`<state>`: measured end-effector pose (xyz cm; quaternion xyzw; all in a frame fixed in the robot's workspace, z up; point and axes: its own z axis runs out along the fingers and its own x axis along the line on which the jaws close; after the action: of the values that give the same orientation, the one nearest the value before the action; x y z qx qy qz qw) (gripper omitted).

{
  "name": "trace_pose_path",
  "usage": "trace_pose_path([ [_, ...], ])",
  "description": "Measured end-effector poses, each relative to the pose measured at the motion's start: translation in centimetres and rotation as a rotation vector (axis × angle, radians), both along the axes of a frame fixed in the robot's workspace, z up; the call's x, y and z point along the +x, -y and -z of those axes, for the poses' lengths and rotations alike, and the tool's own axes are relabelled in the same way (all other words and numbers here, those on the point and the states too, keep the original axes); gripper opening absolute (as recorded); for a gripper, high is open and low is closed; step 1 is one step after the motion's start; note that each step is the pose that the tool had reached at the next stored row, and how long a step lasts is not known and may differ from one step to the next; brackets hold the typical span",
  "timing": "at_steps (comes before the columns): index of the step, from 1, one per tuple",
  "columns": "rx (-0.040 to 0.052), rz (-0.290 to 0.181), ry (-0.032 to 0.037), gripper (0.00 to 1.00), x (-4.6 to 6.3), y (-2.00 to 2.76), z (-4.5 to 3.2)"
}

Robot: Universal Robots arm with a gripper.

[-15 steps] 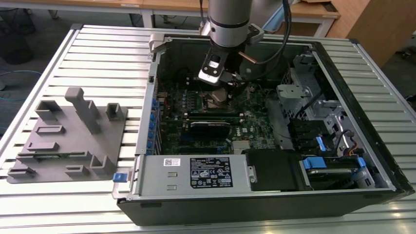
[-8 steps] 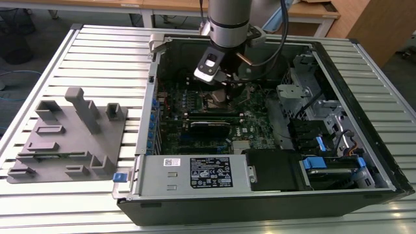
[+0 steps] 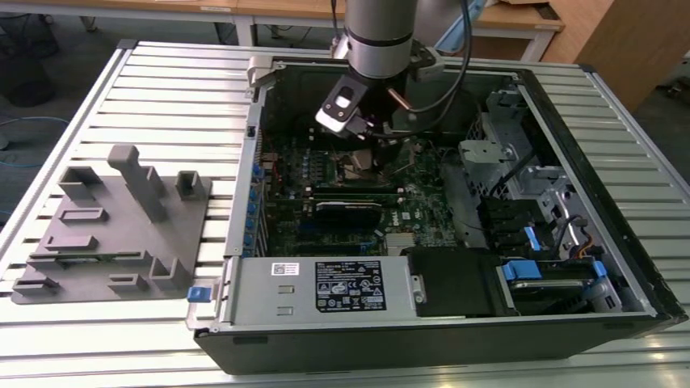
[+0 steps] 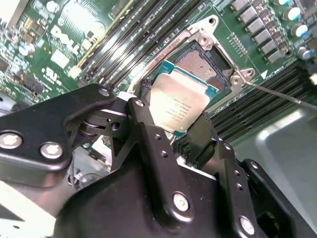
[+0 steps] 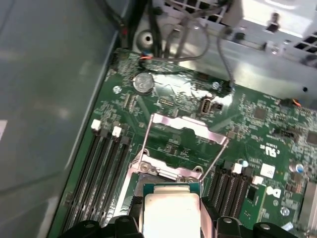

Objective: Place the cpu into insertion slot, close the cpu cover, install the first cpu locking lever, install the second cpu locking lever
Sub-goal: 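Place the cpu into insertion slot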

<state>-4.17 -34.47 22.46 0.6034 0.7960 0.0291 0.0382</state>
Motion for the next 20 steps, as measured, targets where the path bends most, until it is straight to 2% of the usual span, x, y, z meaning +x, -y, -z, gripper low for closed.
trace_pose_path([
  [6,0.0001,0.095,0.0000,0.54,0.00,0.00,0.02],
  [12,0.0000,0.166,0.0000,0.54,0.00,-0.07,0.02],
  [17,0.0001,0.204,0.0001,0.54,0.00,-0.36,0.04],
  [20,0.0000,0.260,0.0000,0.54,0.01,-0.43,0.14],
])
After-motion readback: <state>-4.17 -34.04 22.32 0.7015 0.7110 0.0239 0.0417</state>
